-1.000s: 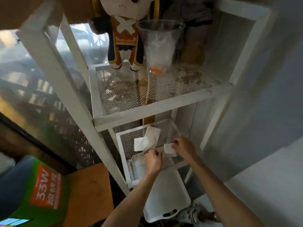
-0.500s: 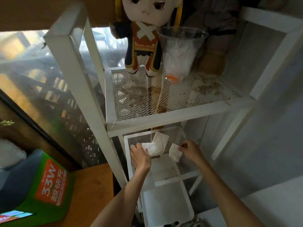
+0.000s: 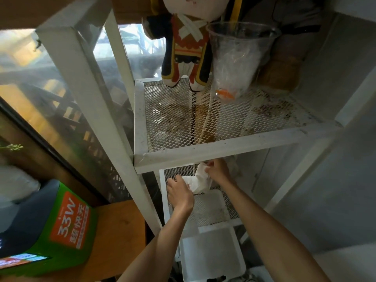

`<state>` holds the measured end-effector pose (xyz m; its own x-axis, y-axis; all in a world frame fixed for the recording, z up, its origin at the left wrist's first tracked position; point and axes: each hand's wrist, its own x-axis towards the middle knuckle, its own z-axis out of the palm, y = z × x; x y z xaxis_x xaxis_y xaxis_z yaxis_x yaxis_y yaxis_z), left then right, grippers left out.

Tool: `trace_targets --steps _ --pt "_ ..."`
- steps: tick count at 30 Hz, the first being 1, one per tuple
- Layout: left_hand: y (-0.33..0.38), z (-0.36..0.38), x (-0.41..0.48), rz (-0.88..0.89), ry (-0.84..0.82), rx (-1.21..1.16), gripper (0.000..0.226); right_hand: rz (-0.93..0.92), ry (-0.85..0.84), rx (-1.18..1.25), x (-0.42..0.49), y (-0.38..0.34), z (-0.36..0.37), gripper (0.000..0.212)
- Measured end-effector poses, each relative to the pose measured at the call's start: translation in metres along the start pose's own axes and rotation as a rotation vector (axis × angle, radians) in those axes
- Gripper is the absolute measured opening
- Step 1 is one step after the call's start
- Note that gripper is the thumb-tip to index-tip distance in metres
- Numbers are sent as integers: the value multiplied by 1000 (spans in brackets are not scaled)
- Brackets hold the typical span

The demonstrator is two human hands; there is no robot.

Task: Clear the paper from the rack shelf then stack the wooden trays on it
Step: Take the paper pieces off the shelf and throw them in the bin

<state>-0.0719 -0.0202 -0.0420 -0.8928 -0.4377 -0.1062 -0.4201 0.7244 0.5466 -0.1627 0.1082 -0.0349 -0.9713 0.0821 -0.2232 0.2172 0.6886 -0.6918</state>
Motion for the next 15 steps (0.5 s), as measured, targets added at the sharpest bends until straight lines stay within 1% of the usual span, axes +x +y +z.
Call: trace_targets --steps 2,4,8,11,12,14,15 --pt "1 0 1 21 -30 61 24 -18 -4 -84 3 2 4 31" --pt "5 0 1 34 -58 121 24 -40 -5 -187 3 1 4 35" --pt "11 0 1 85 -83 206 35 -81 1 -292 1 0 3 30" --pt "11 -1 4 123 -100 234 37 -70 0 -319 -1 4 -2 28" --pt "10 -2 5 135 -104 249 37 -62 14 -302 -2 5 -5 27" --pt "9 -3 5 174 -105 272 35 -7 63 -163 -5 6 -15 27" --pt "8 -4 4 199 -102 267 31 25 105 -81 -9 6 -23 27"
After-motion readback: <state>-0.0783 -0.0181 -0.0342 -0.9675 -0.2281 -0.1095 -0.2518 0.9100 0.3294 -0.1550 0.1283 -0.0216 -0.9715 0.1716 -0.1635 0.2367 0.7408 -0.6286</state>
